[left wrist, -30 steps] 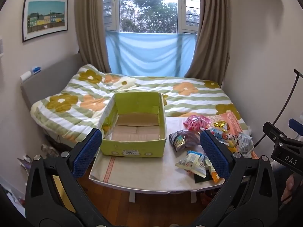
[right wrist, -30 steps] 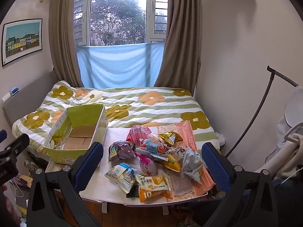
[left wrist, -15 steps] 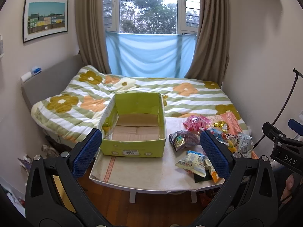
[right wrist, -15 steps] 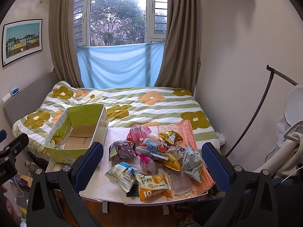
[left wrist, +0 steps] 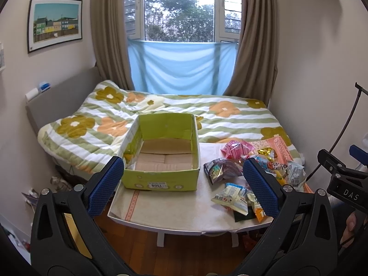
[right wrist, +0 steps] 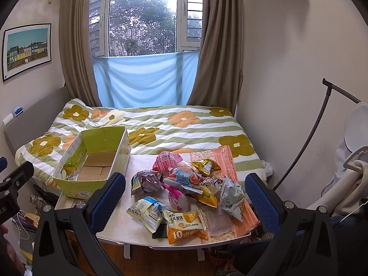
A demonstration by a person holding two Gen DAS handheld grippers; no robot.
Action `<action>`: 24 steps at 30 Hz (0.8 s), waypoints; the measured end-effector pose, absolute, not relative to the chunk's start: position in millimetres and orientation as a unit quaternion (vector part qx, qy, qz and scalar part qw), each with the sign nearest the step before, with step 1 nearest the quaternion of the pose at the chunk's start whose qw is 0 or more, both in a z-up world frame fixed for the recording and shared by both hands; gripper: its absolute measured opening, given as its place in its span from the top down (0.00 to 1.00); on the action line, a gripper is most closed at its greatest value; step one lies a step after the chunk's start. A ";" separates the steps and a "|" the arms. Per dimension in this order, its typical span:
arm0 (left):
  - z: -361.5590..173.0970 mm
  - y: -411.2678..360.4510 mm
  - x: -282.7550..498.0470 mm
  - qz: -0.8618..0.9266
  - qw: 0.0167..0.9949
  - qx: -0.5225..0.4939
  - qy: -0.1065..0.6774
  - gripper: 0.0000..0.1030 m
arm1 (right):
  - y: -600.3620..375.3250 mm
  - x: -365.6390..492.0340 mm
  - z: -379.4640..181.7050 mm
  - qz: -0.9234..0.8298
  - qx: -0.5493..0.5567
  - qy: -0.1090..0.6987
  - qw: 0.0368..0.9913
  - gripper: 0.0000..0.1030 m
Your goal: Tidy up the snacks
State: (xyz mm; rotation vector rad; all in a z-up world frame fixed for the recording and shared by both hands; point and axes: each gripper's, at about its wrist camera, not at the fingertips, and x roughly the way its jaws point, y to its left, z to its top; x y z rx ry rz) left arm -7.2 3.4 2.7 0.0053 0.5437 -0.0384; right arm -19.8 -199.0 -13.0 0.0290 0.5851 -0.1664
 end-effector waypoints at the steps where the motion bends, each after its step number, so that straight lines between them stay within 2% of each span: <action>1: 2.6 3.7 -7.1 -0.019 0.963 0.002 0.268 0.00 | -199.0 -19.9 -12.9 -0.082 0.014 0.289 0.954 0.00; 24: 3.3 -1.9 -10.7 -0.020 0.963 0.006 0.268 0.00 | -201.8 -23.6 -11.2 -0.081 0.016 0.289 0.954 0.00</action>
